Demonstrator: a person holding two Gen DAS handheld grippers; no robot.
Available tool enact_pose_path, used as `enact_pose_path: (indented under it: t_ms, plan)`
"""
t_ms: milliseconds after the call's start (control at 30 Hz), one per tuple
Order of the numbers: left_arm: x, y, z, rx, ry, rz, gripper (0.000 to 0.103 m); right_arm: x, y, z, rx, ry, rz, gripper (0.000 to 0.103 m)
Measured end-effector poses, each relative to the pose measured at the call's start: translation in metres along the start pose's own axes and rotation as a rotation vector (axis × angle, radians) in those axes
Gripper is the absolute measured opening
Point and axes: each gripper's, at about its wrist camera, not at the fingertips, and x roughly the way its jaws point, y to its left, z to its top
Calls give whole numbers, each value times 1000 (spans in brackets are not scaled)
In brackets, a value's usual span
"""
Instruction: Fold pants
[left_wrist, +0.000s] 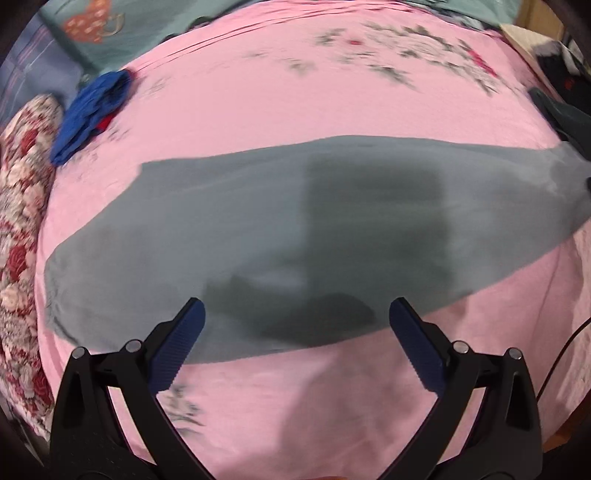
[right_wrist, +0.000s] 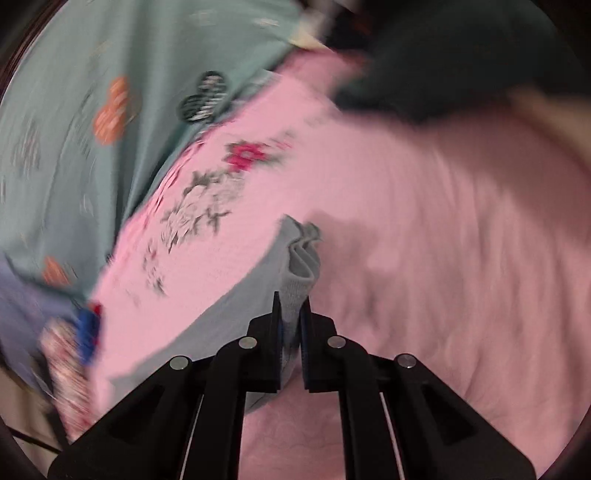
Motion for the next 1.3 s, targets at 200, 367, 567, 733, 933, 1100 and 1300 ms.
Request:
enact_pose_path:
  t_ms: [200, 367, 567, 733, 933, 1100, 1300]
  plan:
    - [1, 92, -16, -162, 21, 55, 101, -26, 142, -20, -476, -145, 81, 8]
    - [3, 155, -44, -295, 51, 84, 101, -11, 239, -84, -768, -135, 187, 8]
    - [10, 200, -79, -395, 86, 103, 101, 36, 295, -186, -1063, 86, 267, 8]
    - [14, 214, -93, -429, 83, 92, 101, 40, 296, -221, -1165, 160, 259, 13]
    - [19, 218, -88, -450, 72, 63, 101, 22, 280, -169, -851, 361, 473, 59]
    - [21, 218, -84, -463, 59, 39, 101, 30, 273, -127, -696, 383, 486, 59]
    - [9, 222, -96, -501, 38, 39, 101, 76, 274, -86, -947, 375, 332, 59]
